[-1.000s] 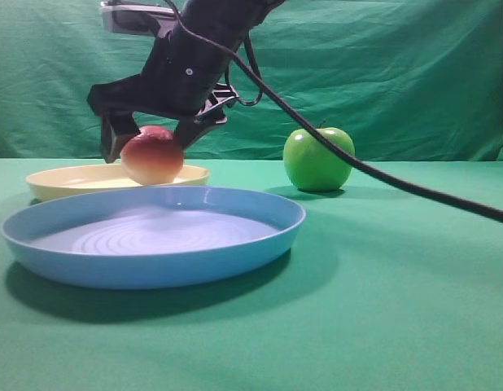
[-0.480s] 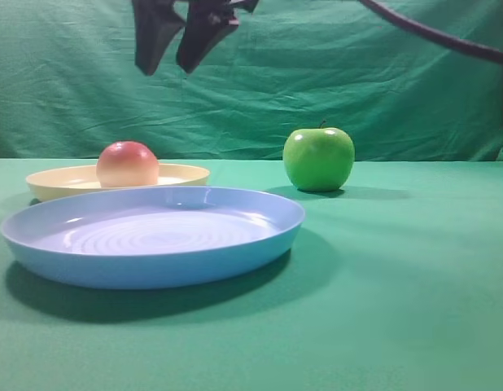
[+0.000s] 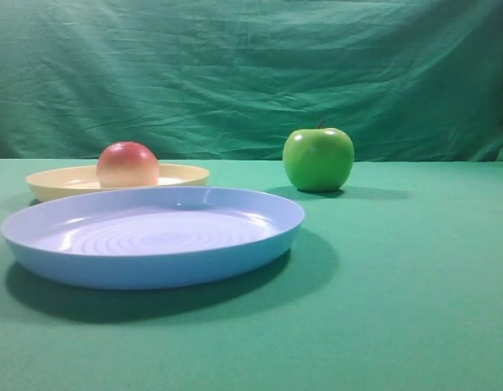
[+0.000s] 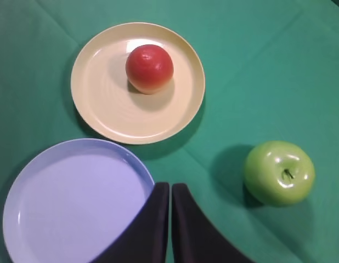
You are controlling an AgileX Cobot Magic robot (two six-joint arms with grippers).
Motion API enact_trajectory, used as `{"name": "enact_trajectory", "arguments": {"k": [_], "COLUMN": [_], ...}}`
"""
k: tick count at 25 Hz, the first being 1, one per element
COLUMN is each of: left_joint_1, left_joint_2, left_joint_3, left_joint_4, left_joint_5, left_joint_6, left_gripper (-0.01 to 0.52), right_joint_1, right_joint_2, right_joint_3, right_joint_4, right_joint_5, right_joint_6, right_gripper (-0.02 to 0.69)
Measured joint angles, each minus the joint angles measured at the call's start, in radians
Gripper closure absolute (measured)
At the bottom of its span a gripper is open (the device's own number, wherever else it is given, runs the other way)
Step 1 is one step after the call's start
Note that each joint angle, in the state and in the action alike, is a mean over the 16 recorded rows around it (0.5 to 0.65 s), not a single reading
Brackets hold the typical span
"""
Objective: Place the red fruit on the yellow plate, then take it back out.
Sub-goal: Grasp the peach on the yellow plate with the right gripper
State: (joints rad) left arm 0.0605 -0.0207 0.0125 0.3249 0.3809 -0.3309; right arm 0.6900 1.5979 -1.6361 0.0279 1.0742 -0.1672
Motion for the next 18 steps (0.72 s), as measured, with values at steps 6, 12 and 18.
{"name": "enact_trajectory", "arguments": {"k": [6, 12, 18], "left_joint_1": [0.0, 0.0, 0.0], "left_joint_2": [0.0, 0.0, 0.0], "left_joint_3": [0.0, 0.0, 0.0], "left_joint_4": [0.0, 0.0, 0.0], "left_joint_5": [0.0, 0.0, 0.0], "left_joint_6": [0.001, 0.002, 0.002], "left_gripper": [0.514, 0.514, 0.514], "right_joint_1": [-0.002, -0.002, -0.014], "right_joint_2": [-0.141, -0.246, -0.356], "right_joint_3": [0.063, 0.076, 0.077], "right_joint_4": [-0.054, -0.135, -0.201], "right_joint_5": [0.085, 0.16, 0.188], "right_joint_6": [0.076, 0.148, 0.192], "right_gripper": [0.665, 0.665, 0.665]}}
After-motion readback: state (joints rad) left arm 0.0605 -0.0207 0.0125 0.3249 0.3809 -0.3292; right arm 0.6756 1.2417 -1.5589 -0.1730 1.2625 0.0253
